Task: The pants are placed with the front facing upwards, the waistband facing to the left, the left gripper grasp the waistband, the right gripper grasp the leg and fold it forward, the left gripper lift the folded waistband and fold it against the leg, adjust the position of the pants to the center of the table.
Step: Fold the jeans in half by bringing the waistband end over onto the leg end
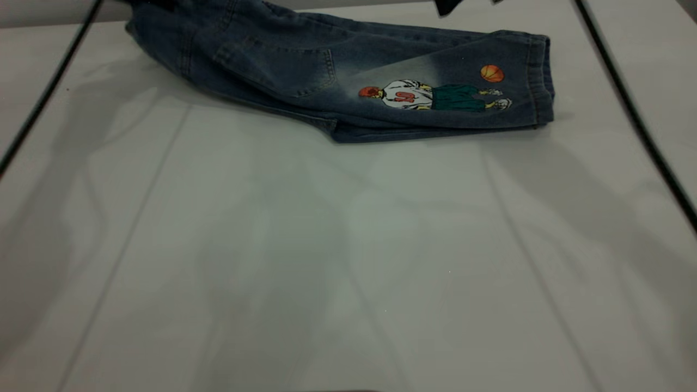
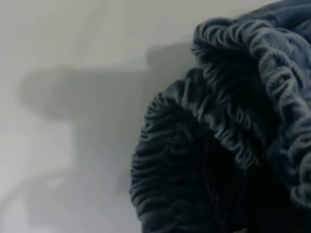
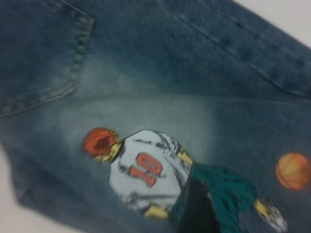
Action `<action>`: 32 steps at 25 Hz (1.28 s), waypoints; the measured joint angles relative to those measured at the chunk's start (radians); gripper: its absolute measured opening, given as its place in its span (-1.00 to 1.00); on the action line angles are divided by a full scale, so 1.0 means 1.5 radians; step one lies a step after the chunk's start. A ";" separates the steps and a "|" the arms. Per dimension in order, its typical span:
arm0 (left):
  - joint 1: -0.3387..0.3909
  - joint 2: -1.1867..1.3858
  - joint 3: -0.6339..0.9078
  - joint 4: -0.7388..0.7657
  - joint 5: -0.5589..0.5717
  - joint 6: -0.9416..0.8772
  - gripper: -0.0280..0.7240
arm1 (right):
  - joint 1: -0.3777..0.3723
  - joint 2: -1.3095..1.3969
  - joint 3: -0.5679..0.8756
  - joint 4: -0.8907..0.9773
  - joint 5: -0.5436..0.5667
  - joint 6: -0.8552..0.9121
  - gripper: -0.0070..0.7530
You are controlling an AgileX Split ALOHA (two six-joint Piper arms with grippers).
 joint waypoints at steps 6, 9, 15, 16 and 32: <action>-0.005 -0.004 -0.068 0.008 0.125 0.001 -0.81 | 0.005 0.109 -0.125 0.002 0.054 -0.045 0.17; -0.017 -0.004 -0.110 0.011 0.162 0.002 -0.81 | 0.016 0.149 -0.152 0.003 0.065 -0.049 0.17; -0.061 -0.004 -0.212 0.011 0.205 0.006 -0.81 | 0.048 0.198 -0.162 0.007 0.067 -0.051 0.17; -0.070 -0.004 -0.228 0.010 0.208 0.007 -0.81 | 0.055 0.202 -0.162 0.007 0.067 -0.051 0.17; -0.175 -0.004 -0.297 0.013 0.221 0.007 -0.81 | 0.094 0.171 -0.247 -0.015 0.220 -0.053 0.17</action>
